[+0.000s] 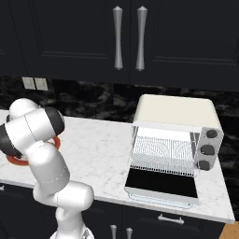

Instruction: Pick up the kebab skewer and baguette bread, and place them inside the toaster oven. Close the toaster oven door and start by setting the timer.

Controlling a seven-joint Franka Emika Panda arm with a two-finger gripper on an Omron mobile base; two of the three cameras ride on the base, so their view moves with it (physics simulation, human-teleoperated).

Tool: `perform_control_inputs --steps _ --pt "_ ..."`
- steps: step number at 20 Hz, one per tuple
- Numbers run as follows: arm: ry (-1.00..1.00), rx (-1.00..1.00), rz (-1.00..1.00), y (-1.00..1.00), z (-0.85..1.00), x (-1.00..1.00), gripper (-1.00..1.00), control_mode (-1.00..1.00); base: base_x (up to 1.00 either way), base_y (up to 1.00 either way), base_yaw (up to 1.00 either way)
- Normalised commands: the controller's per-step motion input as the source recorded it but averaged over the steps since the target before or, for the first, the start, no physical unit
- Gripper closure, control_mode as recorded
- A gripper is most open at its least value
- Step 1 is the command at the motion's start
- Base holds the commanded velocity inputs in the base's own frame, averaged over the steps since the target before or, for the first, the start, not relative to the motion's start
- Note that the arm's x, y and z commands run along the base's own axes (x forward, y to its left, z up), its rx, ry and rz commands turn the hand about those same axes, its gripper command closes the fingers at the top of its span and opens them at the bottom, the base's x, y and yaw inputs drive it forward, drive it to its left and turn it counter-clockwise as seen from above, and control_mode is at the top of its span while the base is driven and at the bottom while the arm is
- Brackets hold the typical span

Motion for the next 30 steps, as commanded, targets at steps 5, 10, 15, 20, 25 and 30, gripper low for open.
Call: perform_control_inputs --steps 5,10,15,20,25,30 --pt "0.0 0.0 0.0 0.0 0.0 0.0 1.0 -1.0 0.0 0.0 0.0" --pt "0.0 0.0 0.0 -0.01 0.0 0.0 1.0 -1.0 0.0 0.0 0.0" --pt "-0.01 0.0 0.0 -0.14 0.36 -0.21 1.0 -1.0 0.0 0.0 0.0" --pt "0.0 0.0 0.0 -0.56 0.55 -0.14 1.0 -1.0 0.0 0.0 0.0" --pt "0.0 0.0 0.0 -0.79 0.33 -0.16 1.0 -1.0 0.0 0.0 0.0" --pt "0.0 0.0 0.0 -0.83 0.09 -0.45 1.0 -1.0 0.0 0.0 0.0"
